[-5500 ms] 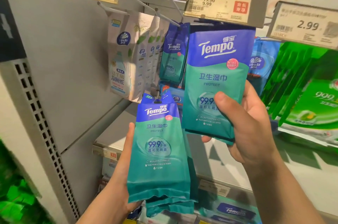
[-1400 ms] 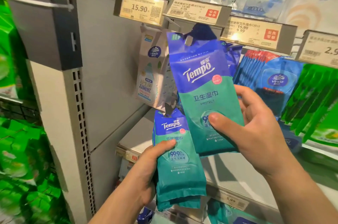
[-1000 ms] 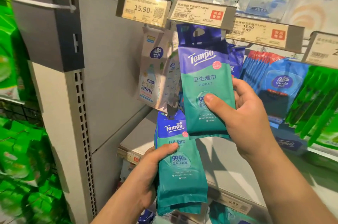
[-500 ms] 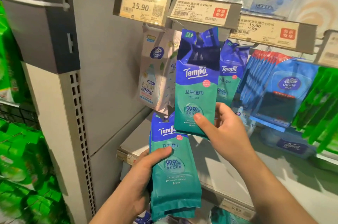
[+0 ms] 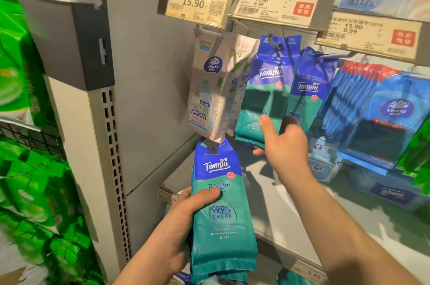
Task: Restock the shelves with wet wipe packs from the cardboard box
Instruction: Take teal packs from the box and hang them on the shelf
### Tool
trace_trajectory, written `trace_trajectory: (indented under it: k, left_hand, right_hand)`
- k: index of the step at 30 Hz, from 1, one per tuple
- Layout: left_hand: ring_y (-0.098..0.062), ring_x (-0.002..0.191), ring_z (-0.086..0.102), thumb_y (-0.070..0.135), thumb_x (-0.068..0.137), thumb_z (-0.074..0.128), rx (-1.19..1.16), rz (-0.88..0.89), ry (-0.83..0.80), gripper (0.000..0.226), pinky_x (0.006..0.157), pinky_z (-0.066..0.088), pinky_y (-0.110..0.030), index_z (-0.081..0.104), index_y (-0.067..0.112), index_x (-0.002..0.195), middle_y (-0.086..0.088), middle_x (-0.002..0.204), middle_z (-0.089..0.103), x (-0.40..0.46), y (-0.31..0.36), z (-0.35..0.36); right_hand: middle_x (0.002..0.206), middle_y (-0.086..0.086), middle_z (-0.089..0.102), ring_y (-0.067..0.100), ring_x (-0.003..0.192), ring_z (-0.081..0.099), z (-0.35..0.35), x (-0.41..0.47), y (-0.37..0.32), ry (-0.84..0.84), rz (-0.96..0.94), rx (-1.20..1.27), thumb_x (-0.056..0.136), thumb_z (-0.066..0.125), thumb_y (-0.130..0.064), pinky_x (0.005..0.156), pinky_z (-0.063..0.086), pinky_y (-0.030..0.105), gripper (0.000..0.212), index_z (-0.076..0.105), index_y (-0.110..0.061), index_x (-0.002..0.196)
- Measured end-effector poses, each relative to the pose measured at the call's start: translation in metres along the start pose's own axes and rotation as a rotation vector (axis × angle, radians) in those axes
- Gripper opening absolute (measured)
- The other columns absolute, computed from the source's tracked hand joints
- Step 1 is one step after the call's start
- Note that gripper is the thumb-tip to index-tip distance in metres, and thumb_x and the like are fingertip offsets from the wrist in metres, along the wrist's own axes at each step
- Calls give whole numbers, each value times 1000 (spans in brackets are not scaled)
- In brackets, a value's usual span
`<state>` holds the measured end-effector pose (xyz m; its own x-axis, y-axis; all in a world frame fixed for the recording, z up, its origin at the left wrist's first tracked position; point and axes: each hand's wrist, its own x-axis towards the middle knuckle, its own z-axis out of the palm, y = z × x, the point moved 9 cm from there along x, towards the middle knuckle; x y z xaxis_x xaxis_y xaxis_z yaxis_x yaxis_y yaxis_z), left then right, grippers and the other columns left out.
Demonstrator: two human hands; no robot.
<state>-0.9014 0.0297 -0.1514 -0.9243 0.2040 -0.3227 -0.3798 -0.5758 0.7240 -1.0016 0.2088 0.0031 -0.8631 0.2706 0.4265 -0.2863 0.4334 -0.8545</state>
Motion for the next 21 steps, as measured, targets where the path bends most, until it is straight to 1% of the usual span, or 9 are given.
trace_trajectory:
  k: [4,7,9,11,14,16,18,20,21]
  left_hand:
    - [-44,106,66,27,49,91,18,16,7,92,84,56,-47,56,4,131,-26,119,67,-1,7,-1]
    - [-41,96,68,25,53,87,9,12,1,78,87,54,-50,61,5,124,-27,115,68,-6,5,-3]
    - [-40,95,68,23,54,87,1,12,0,77,90,53,-52,61,6,124,-26,115,69,-8,4,-3]
    - [-40,95,68,23,54,87,2,16,12,79,91,53,-52,60,7,126,-26,115,69,-10,4,-4]
    - [-41,98,68,24,52,88,7,6,43,83,91,53,-52,57,8,128,-25,115,69,-13,4,-7]
    - [-42,102,67,24,53,89,6,-4,54,87,92,53,-53,55,8,131,-25,117,68,-15,3,-8]
    - [-42,101,67,24,53,89,9,-6,57,87,91,53,-52,55,8,131,-25,117,68,-16,2,-7]
    - [-42,99,68,25,52,89,10,-8,64,86,89,54,-51,56,7,130,-25,116,69,-19,2,-6]
    - [-42,99,68,25,52,89,10,-10,63,86,89,54,-51,56,7,129,-25,116,69,-20,2,-6]
  right_hand:
    - [103,7,69,22,44,69,8,15,7,10,54,-15,97,65,-40,58,60,50,33,60,-9,108]
    - [100,5,67,19,44,68,11,25,13,7,93,-21,96,64,-41,62,60,44,36,58,-7,106]
    - [102,5,66,19,45,69,13,31,17,11,124,-9,94,65,-44,63,60,41,41,58,-7,109]
    - [111,10,65,21,48,71,16,37,25,11,181,33,90,67,-50,68,63,46,50,57,-8,114]
    - [92,2,61,25,55,73,18,44,36,25,250,98,90,73,-49,73,62,54,38,51,-18,92]
    - [85,-3,55,21,58,68,16,45,37,55,258,122,92,74,-43,75,63,54,38,44,-22,82]
    - [83,-2,54,15,61,62,16,49,38,73,239,122,92,75,-39,75,63,53,38,45,-20,78]
    - [92,7,61,13,63,63,19,48,41,46,247,148,93,74,-38,77,63,51,37,49,-12,86]
    - [105,10,63,17,65,67,22,46,44,17,274,166,94,72,-41,79,63,49,39,51,-8,98]
